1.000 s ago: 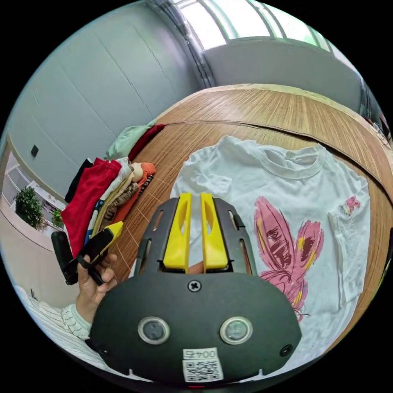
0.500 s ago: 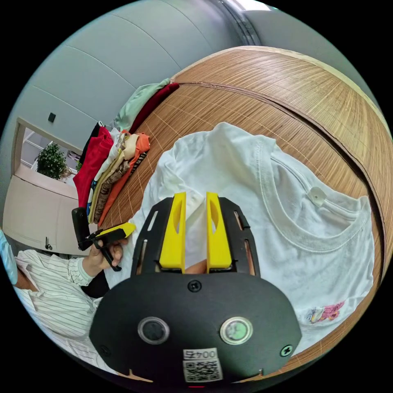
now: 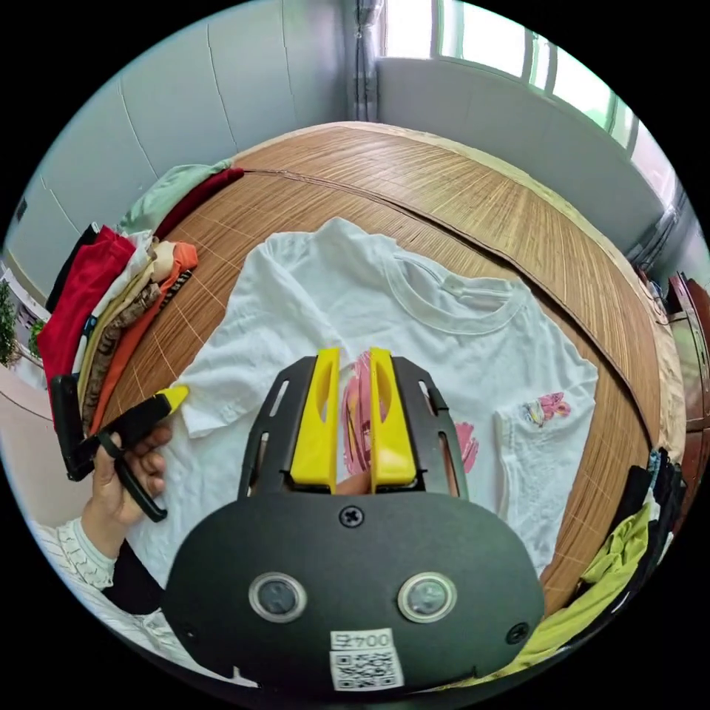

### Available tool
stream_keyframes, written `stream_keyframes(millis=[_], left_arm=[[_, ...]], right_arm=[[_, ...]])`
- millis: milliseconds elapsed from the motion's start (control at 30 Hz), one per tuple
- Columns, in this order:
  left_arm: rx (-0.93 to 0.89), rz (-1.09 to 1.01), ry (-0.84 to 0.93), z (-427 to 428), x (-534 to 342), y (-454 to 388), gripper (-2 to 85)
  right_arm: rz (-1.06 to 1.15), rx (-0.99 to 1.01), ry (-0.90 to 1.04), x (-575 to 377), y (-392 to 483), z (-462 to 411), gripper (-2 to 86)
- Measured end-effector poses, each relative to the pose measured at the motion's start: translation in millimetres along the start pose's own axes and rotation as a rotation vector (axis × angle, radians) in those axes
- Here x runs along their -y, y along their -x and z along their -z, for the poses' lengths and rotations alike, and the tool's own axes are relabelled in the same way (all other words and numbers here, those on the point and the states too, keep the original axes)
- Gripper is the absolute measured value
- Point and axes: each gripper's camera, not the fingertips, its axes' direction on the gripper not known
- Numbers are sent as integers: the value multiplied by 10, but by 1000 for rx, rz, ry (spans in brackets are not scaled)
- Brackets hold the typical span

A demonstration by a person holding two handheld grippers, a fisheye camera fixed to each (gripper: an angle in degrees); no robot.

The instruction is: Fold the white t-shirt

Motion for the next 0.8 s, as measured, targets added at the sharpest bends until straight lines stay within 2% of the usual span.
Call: stream_keyframes(millis=[133, 200, 267, 367, 500, 667, 733, 800], left_arm=[[-4, 4, -6, 46, 37, 8, 1], [2, 0, -4, 57, 59, -9, 1], [6, -5, -1, 78, 88, -30, 1], [5, -19, -5, 120, 117, -71, 1], [3, -44, 1, 158, 160, -136, 1], [2, -80, 27, 198, 239, -243, 2], [0, -77, 37, 216, 267, -253, 2], [-5, -72, 35, 252, 287, -259, 2]], right_arm=[[32, 167, -127, 118, 0, 217, 58], [68, 313, -82, 385, 68, 132, 72], [79, 344, -35, 587, 145, -4, 78], [151, 297, 24, 854, 397, -196, 78], [285, 154, 158, 1118, 836, -541, 3], [311, 86, 20, 1242, 1144, -596, -3], [319, 67, 64, 1249, 1188, -685, 0], [287, 70, 14, 1202, 1120, -538, 8]])
